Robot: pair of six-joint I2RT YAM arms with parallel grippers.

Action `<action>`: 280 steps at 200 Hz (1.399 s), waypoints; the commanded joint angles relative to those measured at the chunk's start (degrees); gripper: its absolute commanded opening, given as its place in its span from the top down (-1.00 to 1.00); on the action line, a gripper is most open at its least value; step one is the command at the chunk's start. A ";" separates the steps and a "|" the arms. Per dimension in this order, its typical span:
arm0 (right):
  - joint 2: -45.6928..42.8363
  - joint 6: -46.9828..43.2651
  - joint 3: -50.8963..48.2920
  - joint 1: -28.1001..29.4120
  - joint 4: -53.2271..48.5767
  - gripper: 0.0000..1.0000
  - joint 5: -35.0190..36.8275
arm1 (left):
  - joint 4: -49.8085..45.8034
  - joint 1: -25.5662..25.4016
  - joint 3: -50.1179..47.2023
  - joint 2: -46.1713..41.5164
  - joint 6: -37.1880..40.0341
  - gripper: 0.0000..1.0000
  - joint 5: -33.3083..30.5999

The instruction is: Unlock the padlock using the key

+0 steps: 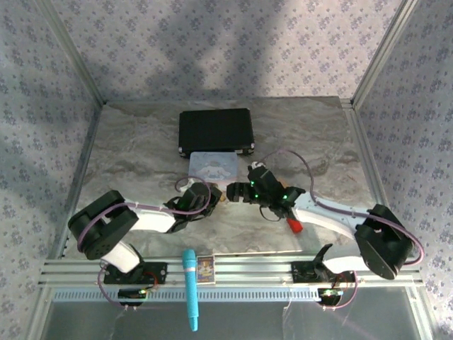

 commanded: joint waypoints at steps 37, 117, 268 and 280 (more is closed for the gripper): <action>0.82 -27.43 -0.79 4.53 -2.72 -0.99 11.93 | -7.65 0.29 3.34 -2.67 3.89 1.00 1.08; 4.70 -34.78 -5.57 5.20 13.72 -0.34 -4.77 | -7.21 0.34 3.28 -2.35 3.27 1.00 2.64; 12.18 -39.15 -3.07 6.79 15.95 -0.07 -6.78 | -8.00 0.19 3.57 -2.73 3.85 1.00 2.95; 12.46 -38.95 -3.17 6.82 16.79 -0.02 -6.00 | -8.01 0.19 3.39 -2.88 3.64 1.00 2.82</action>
